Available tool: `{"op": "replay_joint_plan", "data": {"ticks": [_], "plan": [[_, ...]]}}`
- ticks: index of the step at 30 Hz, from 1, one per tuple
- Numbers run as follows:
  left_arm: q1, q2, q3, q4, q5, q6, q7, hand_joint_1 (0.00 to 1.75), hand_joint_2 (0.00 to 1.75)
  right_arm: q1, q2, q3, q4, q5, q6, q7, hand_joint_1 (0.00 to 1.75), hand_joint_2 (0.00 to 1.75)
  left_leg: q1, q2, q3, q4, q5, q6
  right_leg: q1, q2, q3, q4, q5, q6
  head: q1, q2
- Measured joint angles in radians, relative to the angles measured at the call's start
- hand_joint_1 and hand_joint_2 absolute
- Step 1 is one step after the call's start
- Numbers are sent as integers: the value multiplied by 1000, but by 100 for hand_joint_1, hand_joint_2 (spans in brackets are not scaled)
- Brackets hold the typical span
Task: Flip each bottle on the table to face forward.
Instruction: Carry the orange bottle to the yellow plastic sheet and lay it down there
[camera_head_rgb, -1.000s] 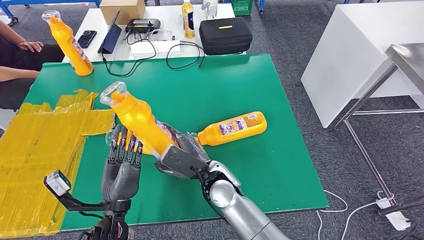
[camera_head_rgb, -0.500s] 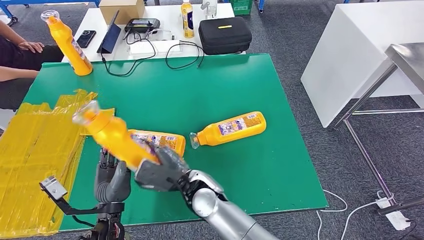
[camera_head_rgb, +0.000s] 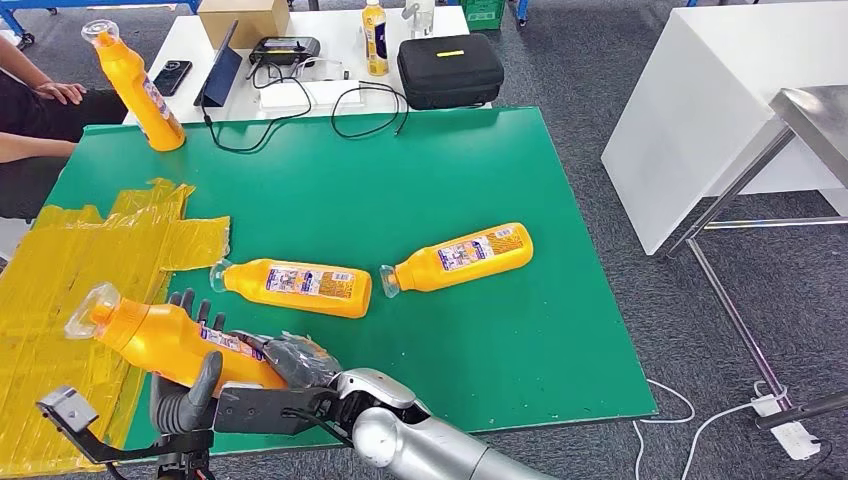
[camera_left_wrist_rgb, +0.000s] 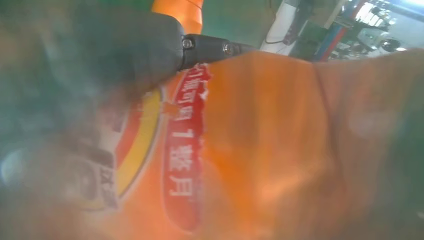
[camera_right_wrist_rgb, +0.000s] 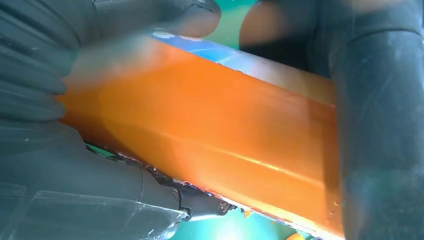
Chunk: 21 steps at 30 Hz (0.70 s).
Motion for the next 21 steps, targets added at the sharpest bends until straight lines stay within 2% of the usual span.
{"op": "replay_joint_plan", "data": {"ticks": [5,6,9,10,21], "plan": [[3,-2,11,-2,0,-2,4,0,175,-15,3,26,3,-12,0,15,175,175,0,0,0,0,0,0,0,0,0,0,0,0,0,0],[4,-3,12,-3,-1,-2,4,27,175,-17,3,29,4,-13,0,17,175,175,0,0,0,0,0,0,0,0,0,0,0,0,0,0],[10,-5,15,-3,-2,-4,4,158,175,-19,3,38,10,-16,0,18,175,175,0,0,0,0,0,0,0,0,0,0,0,0,0,0],[11,-6,15,-3,-3,-4,2,175,175,-19,4,41,12,-17,0,17,175,175,0,0,0,0,0,0,0,0,0,0,0,0,0,0],[13,-8,15,-3,7,0,-14,175,175,-30,5,56,24,-31,0,13,175,175,0,0,0,0,0,0,0,0,0,0,0,0,0,0]]}}
